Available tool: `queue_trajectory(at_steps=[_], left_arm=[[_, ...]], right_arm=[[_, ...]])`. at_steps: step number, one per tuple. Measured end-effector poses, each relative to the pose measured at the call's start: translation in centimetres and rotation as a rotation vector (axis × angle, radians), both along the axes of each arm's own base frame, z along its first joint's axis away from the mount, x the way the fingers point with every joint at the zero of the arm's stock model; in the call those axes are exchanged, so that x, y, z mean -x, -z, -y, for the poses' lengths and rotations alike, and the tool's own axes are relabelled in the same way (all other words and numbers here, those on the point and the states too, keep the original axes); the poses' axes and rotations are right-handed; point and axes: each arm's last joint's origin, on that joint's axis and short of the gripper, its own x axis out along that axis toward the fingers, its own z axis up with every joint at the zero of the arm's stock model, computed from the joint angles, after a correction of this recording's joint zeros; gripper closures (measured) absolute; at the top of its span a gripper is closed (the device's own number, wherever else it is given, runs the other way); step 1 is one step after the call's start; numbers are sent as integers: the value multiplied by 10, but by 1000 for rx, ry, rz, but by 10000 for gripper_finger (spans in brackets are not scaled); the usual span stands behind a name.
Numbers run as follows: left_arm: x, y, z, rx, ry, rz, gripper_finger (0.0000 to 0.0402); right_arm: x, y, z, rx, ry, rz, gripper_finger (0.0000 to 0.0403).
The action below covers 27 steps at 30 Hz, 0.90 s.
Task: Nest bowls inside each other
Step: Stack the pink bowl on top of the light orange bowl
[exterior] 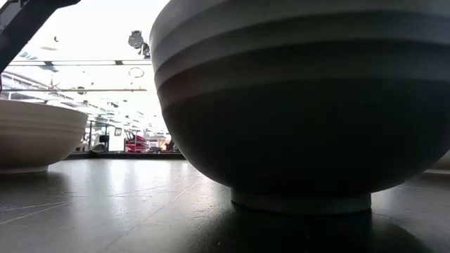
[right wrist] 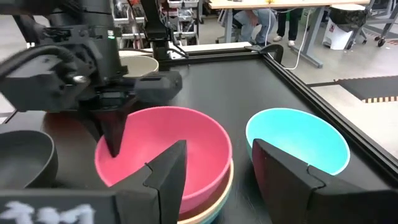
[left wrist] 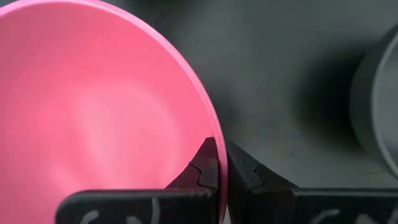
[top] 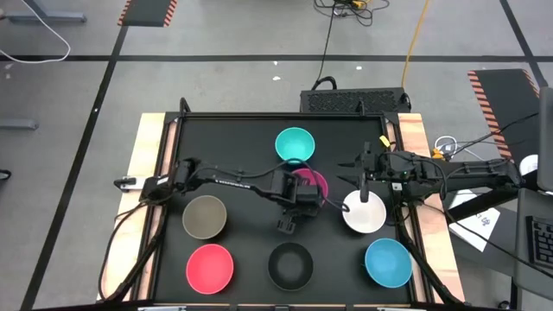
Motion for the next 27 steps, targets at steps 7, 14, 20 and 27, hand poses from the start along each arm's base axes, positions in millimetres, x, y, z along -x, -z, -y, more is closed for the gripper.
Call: queue_trajectory(at_steps=[7,14,20,27], left_arm=[[-3,-1,-2,-14,-3,29,398],[-4,-1,-7,-26,-20,36,369],[-3,-1,-6,9,0,29,319],[-4,-7,3,-40,56,62,261]], right_arm=[[0,0,0,-2,1,4,227],[0,0,0,-12,3,-2,227],[0,0,0,-13,4,-2,227],[0,0,0,-13,3,-2,227]])
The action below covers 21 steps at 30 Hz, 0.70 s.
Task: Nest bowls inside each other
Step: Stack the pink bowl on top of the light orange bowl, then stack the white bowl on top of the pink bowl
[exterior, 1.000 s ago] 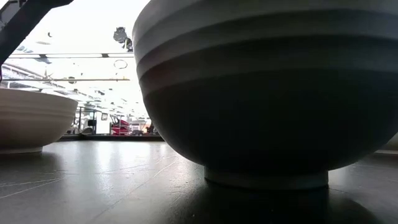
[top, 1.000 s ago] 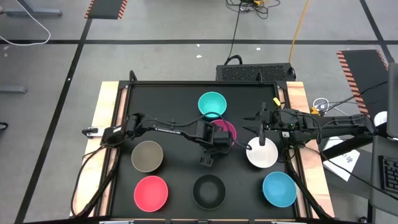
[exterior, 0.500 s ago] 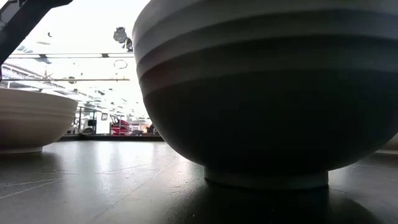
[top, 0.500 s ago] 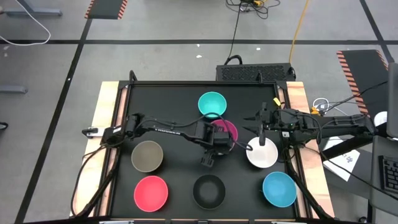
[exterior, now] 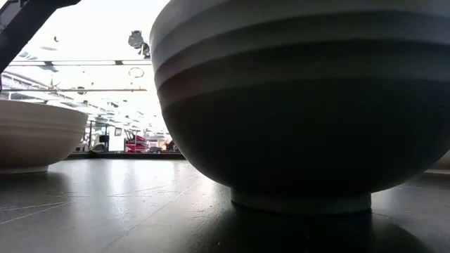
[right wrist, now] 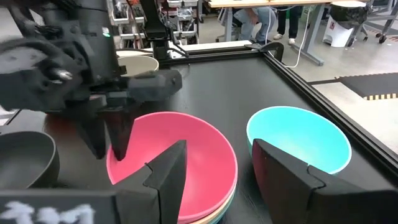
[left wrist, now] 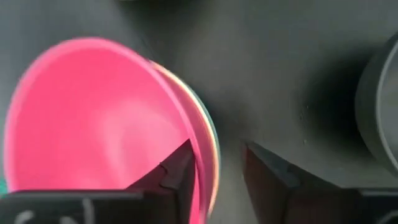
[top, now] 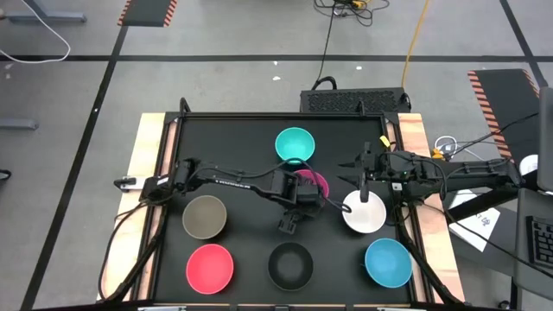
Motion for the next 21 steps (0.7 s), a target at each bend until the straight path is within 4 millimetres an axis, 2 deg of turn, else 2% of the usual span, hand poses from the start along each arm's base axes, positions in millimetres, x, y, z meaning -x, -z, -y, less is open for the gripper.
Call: queue_trajectory(at_steps=[5,7,9,13,16,19,21], left_arm=[[-3,-26,7,-33,44,98,193],[-2,-43,9,-55,40,151,166],[7,-65,10,-75,32,198,141],[44,-121,3,-43,-32,283,102],[77,-153,-2,0,-104,290,90],[104,-165,-6,-70,-244,254,92],[120,-165,-10,-154,-332,226,101]], right_arm=[[0,0,0,0,0,0,227],[0,0,0,7,-2,-1,227],[0,0,0,14,-5,-2,227],[0,-1,0,24,-8,3,227],[0,-1,0,28,-9,6,227],[0,-1,0,26,-8,7,227],[1,-1,0,24,-11,3,227]])
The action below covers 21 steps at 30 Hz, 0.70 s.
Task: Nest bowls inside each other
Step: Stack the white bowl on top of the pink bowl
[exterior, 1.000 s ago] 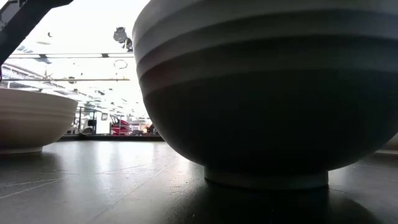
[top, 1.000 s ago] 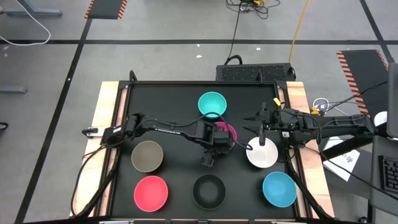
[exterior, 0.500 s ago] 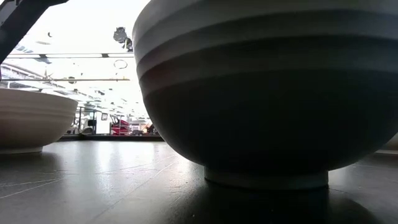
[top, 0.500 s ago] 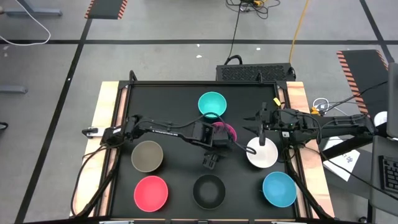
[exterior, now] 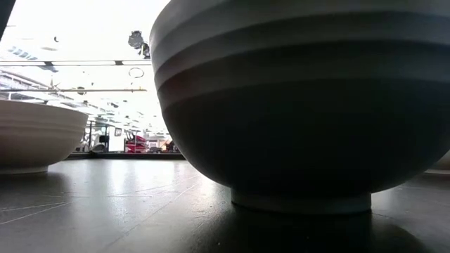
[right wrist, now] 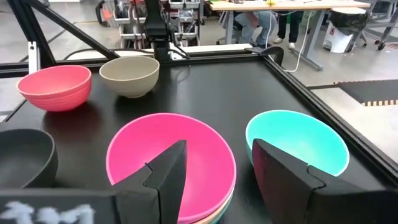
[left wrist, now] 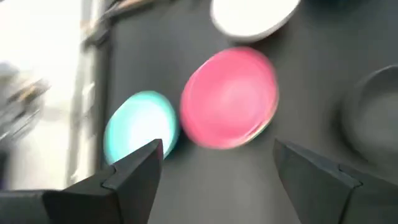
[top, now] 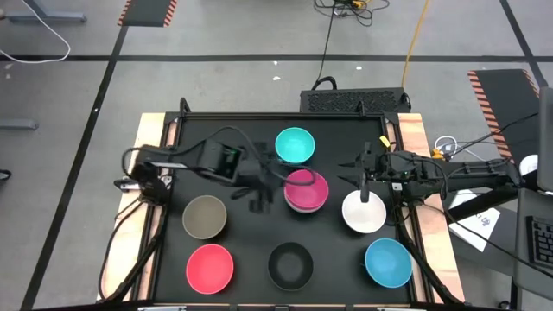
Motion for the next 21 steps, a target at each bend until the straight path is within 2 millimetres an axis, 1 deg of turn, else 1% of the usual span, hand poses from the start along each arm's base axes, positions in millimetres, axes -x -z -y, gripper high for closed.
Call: queue_trajectory(at_steps=[2,5,8,12,14,17,19,21], left_arm=[[16,2,-5,-27,-44,-39,116],[36,5,-10,-4,-48,-27,139],[53,9,-11,59,37,77,157],[89,14,-16,117,172,265,170],[106,25,-20,127,187,346,171],[128,47,-27,140,167,485,172],[142,67,-31,135,166,540,172],[151,85,-34,138,150,593,172]], right_arm=[[0,0,-1,-10,-20,0,227],[0,-1,-2,-17,-57,6,227],[0,-3,-2,-1,-79,28,227],[3,-8,-2,19,-83,71,227],[7,-11,-2,5,-79,97,227],[14,-14,-2,-34,-70,113,227],[22,-18,-2,-63,-62,71,227],[29,-23,-2,-92,-52,9,227]])
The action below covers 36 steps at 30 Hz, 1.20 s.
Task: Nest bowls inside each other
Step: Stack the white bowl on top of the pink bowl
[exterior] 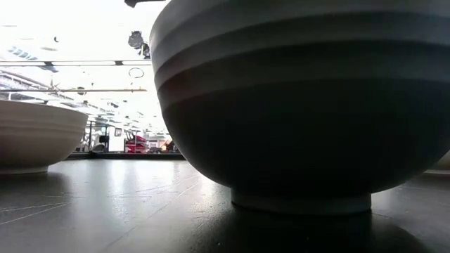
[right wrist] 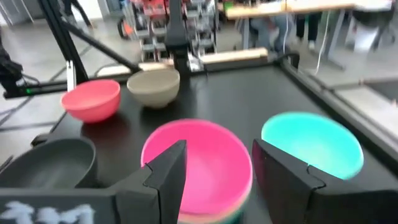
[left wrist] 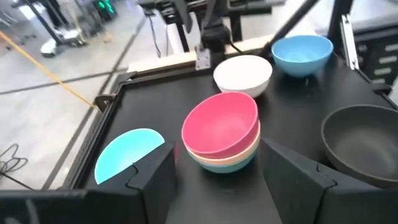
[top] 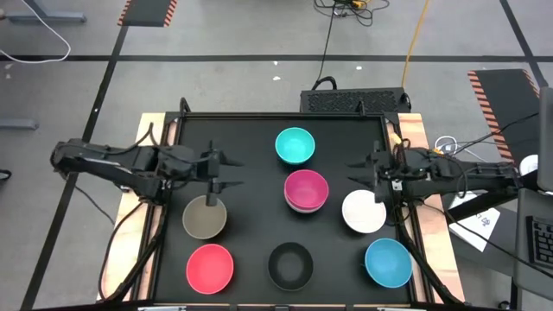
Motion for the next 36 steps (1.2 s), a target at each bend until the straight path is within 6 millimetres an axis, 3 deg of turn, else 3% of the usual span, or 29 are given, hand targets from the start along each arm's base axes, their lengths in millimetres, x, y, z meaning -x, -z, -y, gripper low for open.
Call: queue_trajectory(at_steps=[4,8,12,23,36], left_arm=[[9,28,-3,28,-12,67,172],[12,44,-3,31,4,53,172],[12,45,-3,31,7,50,172],[12,44,-3,26,9,52,172],[11,43,-2,63,25,66,172]], right_arm=[[9,-8,-1,-54,-12,-119,227],[8,-8,-4,-142,-31,-273,227],[-1,4,-7,-254,-54,-457,227],[-33,24,-25,-486,-46,-673,227],[-39,30,-51,-646,6,-797,227]])
